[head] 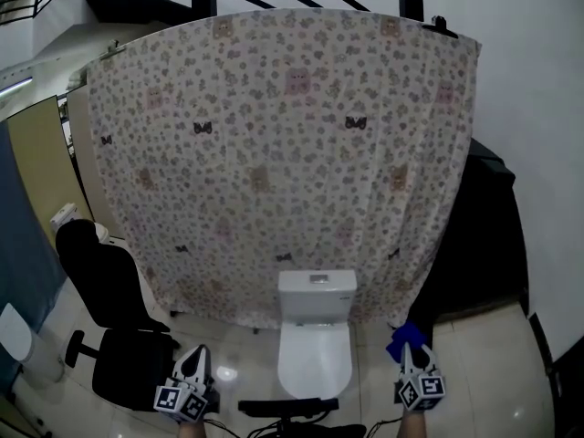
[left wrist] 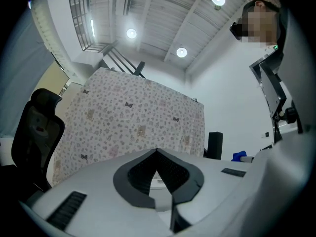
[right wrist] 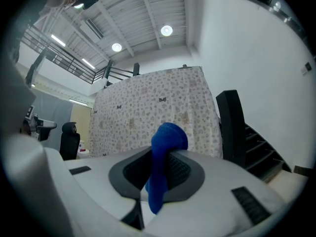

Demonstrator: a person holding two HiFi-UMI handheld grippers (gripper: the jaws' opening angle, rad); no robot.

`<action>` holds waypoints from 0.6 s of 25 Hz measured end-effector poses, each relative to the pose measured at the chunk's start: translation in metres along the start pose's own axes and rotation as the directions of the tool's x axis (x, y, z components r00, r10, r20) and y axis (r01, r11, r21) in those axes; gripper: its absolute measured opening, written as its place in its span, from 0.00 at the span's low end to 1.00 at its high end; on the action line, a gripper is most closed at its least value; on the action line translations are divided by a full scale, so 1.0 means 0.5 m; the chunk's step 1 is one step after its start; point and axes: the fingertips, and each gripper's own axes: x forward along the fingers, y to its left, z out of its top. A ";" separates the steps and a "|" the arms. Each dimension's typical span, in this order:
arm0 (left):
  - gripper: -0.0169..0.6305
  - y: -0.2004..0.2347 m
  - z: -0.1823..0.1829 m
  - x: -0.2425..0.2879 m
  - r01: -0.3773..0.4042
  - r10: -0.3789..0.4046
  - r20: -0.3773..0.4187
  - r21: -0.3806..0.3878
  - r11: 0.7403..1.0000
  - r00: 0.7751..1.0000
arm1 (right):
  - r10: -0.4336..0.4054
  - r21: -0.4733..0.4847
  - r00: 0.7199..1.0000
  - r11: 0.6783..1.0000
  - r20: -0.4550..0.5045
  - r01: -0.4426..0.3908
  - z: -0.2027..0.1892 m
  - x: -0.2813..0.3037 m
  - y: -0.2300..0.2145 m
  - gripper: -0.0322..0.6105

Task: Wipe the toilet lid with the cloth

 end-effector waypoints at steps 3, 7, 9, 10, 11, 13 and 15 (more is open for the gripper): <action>0.01 -0.005 -0.007 0.002 0.013 -0.013 -0.008 -0.010 1.000 1.000 | -0.007 -0.011 1.000 1.000 -0.012 0.007 -0.006 -0.008 -0.001 0.13; 0.01 -0.010 -0.021 0.003 0.029 -0.029 -0.030 -0.014 0.999 0.999 | -0.030 0.000 0.999 1.000 -0.014 0.030 -0.012 -0.023 -0.011 0.13; 0.01 -0.011 -0.023 0.004 0.033 -0.033 -0.037 -0.013 0.999 0.999 | -0.039 0.004 0.999 0.999 -0.013 0.039 -0.011 -0.029 -0.014 0.13; 0.01 -0.011 -0.023 0.004 0.033 -0.033 -0.038 -0.013 0.999 0.999 | -0.040 0.003 0.999 0.999 -0.012 0.040 -0.010 -0.031 -0.014 0.13; 0.01 -0.012 -0.021 0.004 0.034 -0.034 -0.036 -0.014 0.999 0.999 | -0.040 0.001 0.999 0.999 -0.011 0.040 -0.010 -0.032 -0.015 0.13; 0.01 -0.014 -0.019 0.007 0.036 -0.037 -0.029 -0.017 0.999 0.999 | -0.041 -0.001 0.999 0.999 -0.008 0.041 -0.010 -0.033 -0.017 0.13; 0.01 -0.016 -0.019 0.007 0.038 -0.039 -0.028 -0.017 0.999 0.999 | -0.045 0.000 0.999 0.999 -0.006 0.045 -0.011 -0.034 -0.020 0.13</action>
